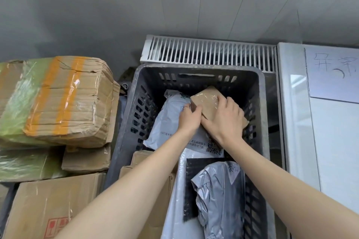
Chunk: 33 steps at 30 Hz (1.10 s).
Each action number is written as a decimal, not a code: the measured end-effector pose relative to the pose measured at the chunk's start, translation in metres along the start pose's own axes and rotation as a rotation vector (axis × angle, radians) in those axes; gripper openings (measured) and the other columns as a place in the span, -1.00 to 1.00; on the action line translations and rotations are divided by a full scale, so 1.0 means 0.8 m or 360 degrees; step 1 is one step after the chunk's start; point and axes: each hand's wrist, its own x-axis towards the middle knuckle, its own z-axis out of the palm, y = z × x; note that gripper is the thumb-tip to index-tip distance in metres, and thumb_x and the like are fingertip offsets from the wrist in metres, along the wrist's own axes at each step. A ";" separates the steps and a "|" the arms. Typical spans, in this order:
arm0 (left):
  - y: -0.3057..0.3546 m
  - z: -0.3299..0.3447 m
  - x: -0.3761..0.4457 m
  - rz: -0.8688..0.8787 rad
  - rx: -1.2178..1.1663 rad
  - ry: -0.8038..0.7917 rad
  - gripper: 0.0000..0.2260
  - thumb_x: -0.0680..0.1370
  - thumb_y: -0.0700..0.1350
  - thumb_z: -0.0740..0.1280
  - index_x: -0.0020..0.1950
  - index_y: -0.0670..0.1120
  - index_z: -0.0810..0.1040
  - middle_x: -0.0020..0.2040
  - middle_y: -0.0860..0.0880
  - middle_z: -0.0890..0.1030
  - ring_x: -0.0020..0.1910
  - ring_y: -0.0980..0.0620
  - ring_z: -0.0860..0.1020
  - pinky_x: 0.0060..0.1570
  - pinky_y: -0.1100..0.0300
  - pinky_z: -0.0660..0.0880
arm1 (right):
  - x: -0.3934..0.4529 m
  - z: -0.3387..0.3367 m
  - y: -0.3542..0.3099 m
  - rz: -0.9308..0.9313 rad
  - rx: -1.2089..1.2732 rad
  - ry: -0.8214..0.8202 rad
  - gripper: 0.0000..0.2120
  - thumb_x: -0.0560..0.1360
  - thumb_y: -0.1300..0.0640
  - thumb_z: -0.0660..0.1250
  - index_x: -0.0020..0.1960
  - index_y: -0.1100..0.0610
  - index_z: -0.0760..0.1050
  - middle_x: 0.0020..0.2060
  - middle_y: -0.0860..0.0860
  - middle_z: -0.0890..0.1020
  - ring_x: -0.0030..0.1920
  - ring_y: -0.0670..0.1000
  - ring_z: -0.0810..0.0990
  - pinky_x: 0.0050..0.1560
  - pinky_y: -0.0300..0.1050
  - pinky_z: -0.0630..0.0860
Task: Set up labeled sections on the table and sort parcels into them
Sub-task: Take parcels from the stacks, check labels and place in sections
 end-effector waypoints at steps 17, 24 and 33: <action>0.004 -0.005 -0.022 -0.0053 -0.0345 -0.0149 -0.55 0.58 -0.05 0.22 0.47 0.07 0.25 0.25 -0.03 0.58 0.22 -0.06 0.56 0.15 0.10 0.46 | -0.018 -0.038 -0.021 0.0060 0.0104 0.0092 -0.29 0.45 -0.26 0.23 0.43 0.16 0.28 0.22 0.13 0.46 0.19 0.17 0.43 0.18 0.05 0.32; 0.022 -0.035 -0.053 0.0068 -0.0614 -0.0212 -0.46 0.60 0.02 0.28 0.54 0.08 0.18 0.35 0.01 0.53 0.27 0.03 0.54 0.30 0.10 0.45 | -0.043 -0.073 -0.048 0.0044 0.0203 0.0269 -0.19 0.37 -0.37 0.27 0.40 0.17 0.32 0.19 0.09 0.51 0.16 0.13 0.48 0.12 0.03 0.39; 0.062 -0.111 -0.119 0.0327 -0.0815 -0.0219 -0.64 0.62 0.12 0.23 0.42 0.15 0.38 0.18 0.03 0.63 0.03 0.05 0.62 -0.14 0.19 0.57 | -0.073 -0.184 -0.083 -0.0132 0.0869 0.0148 -0.39 0.48 -0.29 0.27 0.40 0.02 0.35 0.23 -0.08 0.54 0.20 -0.08 0.51 0.20 -0.04 0.50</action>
